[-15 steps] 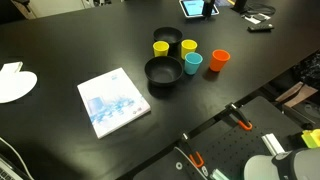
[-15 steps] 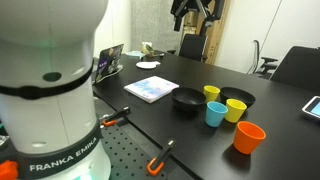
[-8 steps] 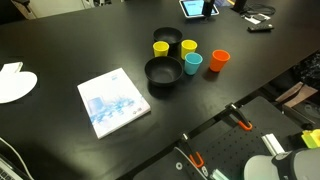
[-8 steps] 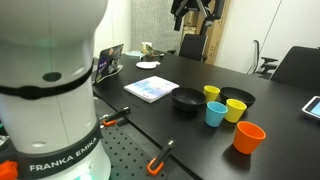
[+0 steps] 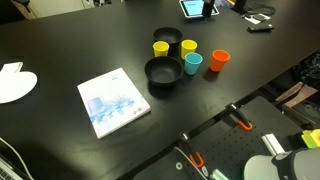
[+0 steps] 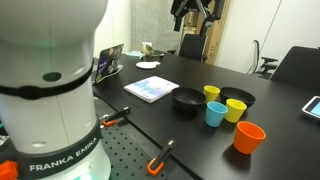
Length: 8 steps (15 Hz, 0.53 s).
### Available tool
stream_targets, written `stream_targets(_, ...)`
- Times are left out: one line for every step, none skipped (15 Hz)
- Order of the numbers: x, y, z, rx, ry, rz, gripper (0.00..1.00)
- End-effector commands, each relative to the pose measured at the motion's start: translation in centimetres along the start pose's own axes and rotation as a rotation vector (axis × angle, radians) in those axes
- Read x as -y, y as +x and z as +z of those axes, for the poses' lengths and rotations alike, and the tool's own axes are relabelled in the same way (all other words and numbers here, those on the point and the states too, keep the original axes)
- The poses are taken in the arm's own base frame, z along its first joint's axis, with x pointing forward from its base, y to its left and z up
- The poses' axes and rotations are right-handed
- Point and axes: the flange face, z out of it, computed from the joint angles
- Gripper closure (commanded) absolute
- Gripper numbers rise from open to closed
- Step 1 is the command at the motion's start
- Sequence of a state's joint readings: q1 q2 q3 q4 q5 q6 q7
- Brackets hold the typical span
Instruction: Stack the cups together
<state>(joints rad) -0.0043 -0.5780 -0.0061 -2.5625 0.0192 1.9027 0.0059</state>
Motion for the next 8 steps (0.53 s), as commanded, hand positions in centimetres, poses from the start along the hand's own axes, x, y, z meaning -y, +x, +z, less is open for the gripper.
stream_targets(0.6,2.4,1.5,-0.058,-0.005,0.029,0.0)
stream_targets(0.8,3.8,2.6,-0.068,-0.003,0.035,0.0)
stream_targets(0.8,4.9,3.4,-0.078,0.004,0.04,0.0)
stream_targets(0.7,6.4,4.7,-0.082,0.006,0.041,0.0)
stream_targets(0.5,7.6,5.8,-0.097,0.006,0.036,0.0)
stream_targets(0.0,9.1,7.4,-0.104,-0.007,0.038,0.0)
stream_targets(-0.3,10.2,8.5,-0.103,-0.011,0.041,0.0)
stream_targets(-1.3,11.3,9.5,-0.099,-0.024,0.055,0.0)
